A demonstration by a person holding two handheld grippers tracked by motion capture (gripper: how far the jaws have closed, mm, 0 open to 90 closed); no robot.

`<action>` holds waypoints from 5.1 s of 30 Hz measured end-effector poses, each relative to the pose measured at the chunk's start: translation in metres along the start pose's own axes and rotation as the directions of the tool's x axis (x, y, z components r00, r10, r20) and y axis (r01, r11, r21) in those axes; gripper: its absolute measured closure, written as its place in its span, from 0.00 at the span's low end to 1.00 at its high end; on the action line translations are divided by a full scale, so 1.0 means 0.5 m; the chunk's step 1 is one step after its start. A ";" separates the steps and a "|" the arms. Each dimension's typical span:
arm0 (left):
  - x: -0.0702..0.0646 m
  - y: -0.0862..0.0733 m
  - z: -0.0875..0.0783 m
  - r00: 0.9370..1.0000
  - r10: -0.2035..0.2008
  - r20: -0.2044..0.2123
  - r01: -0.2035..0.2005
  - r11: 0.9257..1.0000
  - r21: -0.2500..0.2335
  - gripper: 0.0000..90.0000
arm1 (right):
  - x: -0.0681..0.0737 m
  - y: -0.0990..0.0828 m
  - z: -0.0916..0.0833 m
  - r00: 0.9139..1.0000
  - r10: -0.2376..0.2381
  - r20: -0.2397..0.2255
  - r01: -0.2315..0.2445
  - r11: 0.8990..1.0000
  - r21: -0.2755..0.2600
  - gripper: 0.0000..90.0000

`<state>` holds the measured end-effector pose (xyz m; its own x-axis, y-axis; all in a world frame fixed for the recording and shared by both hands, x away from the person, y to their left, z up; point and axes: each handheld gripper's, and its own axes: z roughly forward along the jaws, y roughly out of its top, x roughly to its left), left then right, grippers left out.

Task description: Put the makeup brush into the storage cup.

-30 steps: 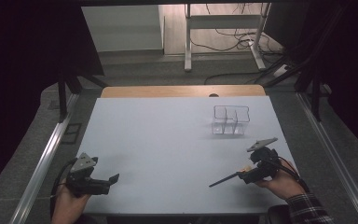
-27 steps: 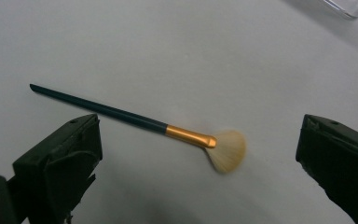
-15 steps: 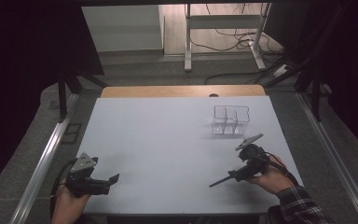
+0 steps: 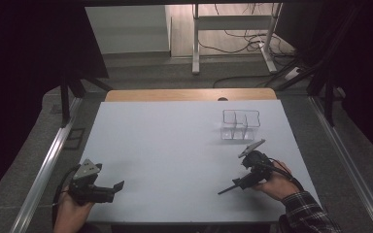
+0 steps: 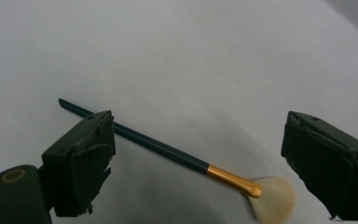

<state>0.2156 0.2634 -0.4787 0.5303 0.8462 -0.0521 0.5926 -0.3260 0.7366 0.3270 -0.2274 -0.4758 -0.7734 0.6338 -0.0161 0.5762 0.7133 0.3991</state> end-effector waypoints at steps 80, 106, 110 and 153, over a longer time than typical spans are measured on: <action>-0.053 0.048 0.046 0.978 0.099 0.182 -0.089 0.994 -0.059 0.00 | 0.024 0.023 -0.052 0.986 -0.130 -0.107 0.124 0.990 -0.061 0.93; -0.126 0.126 0.128 0.939 0.175 0.295 -0.186 0.982 0.010 0.00 | 0.062 0.093 -0.037 0.965 -0.210 -0.157 0.207 0.978 -0.035 0.93; -0.134 0.137 0.139 0.928 0.193 0.317 -0.204 0.979 0.002 0.00 | 0.069 0.100 -0.033 0.962 -0.219 -0.166 0.217 0.976 -0.029 0.93; -0.236 0.175 0.225 0.828 0.440 0.348 -0.472 0.881 0.008 0.26 | 0.177 0.174 -0.005 0.887 -0.340 -0.313 0.364 0.931 0.019 0.93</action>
<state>0.2731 0.0874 -0.4837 0.9107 0.4104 0.0467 0.2769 -0.6906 0.6681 0.3079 -0.1100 -0.4405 -0.9645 0.2257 0.1372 0.2602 0.9005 0.3483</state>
